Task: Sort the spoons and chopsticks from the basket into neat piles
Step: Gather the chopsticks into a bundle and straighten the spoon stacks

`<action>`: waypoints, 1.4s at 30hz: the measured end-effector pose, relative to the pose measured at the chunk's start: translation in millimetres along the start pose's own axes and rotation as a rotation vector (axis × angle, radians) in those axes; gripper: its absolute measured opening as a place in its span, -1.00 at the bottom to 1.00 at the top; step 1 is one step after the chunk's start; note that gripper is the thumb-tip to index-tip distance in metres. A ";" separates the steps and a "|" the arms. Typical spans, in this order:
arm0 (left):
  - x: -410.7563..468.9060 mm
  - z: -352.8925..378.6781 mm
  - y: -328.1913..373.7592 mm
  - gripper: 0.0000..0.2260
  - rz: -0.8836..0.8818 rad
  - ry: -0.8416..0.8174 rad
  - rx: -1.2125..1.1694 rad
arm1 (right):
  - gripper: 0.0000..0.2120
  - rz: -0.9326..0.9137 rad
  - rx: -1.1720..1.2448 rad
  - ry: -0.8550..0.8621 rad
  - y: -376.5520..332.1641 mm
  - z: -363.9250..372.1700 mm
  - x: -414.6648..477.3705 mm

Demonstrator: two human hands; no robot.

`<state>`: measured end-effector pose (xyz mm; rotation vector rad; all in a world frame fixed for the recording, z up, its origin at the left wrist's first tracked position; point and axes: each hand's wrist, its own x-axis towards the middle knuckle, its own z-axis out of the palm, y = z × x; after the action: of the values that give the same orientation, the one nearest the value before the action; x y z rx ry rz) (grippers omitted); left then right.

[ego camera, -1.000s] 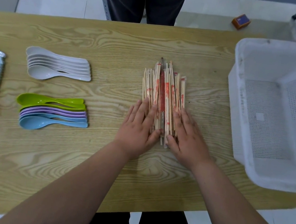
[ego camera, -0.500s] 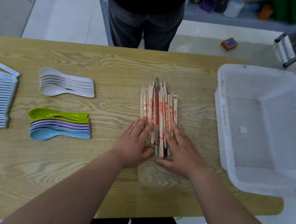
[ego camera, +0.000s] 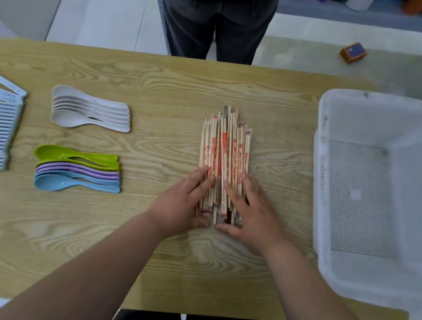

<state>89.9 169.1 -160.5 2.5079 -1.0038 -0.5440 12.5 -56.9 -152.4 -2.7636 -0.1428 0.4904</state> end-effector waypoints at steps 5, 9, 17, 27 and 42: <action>-3.3 -8.8 -9.3 -0.03 0.056 -0.069 -0.039 | -0.22 0.010 0.016 0.044 1.5 3.5 -2.0; -0.5 -5.5 -10.9 -0.12 0.060 -0.018 -0.048 | -0.24 0.013 -0.002 0.071 -2.2 6.5 -1.1; -6.0 -1.4 -7.5 -0.14 0.079 0.091 0.058 | -0.22 0.055 0.030 0.013 -13.5 -5.5 -4.6; -50.8 -35.7 -23.3 -0.51 -0.082 0.304 0.078 | -0.52 -0.216 0.056 0.293 -75.2 -13.6 23.4; -166.5 -113.6 -217.5 -0.22 -0.268 0.441 0.140 | -0.23 -0.221 0.022 0.195 -246.1 38.2 147.5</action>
<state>156.2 456.9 -133.6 2.7314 -0.5606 0.0203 127.2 208.9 -150.1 -2.7114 -0.3877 0.1638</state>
